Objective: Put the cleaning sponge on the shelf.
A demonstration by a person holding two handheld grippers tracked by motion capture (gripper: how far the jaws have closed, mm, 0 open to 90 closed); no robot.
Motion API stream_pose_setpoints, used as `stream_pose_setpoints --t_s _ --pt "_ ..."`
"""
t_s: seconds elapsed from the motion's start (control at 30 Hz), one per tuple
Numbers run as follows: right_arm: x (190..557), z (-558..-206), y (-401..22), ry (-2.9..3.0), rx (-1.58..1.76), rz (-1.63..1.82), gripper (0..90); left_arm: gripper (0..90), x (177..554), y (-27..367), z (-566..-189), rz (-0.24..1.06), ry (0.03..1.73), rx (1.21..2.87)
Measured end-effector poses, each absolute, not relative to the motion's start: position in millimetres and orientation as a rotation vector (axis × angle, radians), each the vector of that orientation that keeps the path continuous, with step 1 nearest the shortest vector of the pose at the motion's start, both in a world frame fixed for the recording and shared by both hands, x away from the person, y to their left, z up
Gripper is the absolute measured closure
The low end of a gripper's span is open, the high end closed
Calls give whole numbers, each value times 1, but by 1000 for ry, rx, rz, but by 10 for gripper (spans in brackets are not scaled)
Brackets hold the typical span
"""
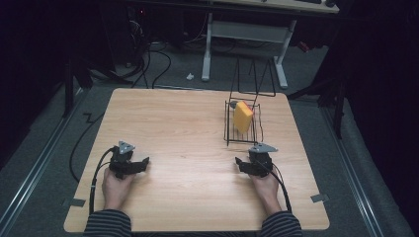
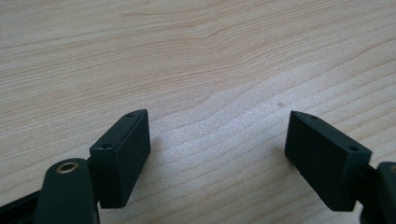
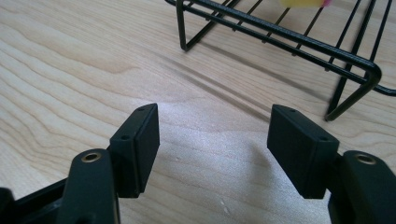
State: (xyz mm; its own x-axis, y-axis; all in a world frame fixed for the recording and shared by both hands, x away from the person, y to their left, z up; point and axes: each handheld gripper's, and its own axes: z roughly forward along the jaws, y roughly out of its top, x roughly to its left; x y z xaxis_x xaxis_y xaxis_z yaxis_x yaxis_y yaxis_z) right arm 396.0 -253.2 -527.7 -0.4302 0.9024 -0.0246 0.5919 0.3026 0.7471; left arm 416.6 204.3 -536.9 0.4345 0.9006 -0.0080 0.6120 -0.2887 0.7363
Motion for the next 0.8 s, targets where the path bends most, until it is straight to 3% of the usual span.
stream_pose_setpoints --t_s 0.8 --pt "399 -532 -253 2154 1358 904 318 230 416 204 -537 547 1268 2014"
